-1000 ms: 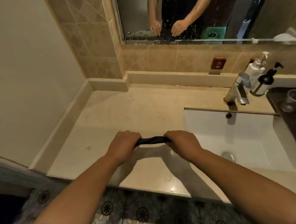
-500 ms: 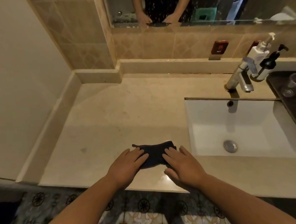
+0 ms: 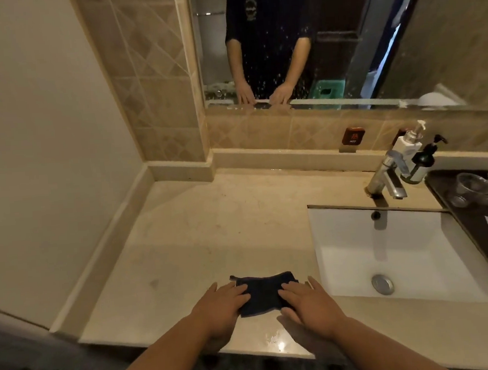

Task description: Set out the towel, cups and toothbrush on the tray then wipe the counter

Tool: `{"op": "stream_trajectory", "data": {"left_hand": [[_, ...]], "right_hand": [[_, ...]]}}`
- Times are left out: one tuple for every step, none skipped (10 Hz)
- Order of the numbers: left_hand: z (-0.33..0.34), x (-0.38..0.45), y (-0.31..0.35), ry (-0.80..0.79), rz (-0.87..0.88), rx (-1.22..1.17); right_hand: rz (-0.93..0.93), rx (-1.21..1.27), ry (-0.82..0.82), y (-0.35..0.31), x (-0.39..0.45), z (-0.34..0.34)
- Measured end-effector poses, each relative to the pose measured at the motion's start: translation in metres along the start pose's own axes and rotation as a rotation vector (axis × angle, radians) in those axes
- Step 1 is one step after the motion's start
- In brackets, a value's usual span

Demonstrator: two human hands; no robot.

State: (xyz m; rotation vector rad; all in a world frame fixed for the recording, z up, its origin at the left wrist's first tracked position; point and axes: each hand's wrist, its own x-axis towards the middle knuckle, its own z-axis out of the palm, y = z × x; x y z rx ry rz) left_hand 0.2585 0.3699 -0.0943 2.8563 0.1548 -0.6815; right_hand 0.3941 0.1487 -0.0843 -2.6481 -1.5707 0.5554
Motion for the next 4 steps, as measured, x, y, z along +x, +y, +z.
{"op": "stream_trajectory", "data": {"left_hand": [[-0.044, 0.001, 0.007, -0.145, -0.054, -0.187], [-0.097, 0.001, 0.008, -0.221, -0.119, -0.266], [-0.146, 0.0, 0.004, -0.189, -0.196, -0.208], [-0.177, -0.003, 0.003, -0.157, -0.255, -0.169]], "right_hand": [[0.054, 0.06, -0.102, -0.005, 0.017, -0.041], [0.082, 0.151, -0.277, -0.008, 0.041, -0.093], [0.151, 0.135, -0.328, -0.011, 0.061, -0.139], [0.235, 0.141, -0.323, -0.014, 0.067, -0.165]]}}
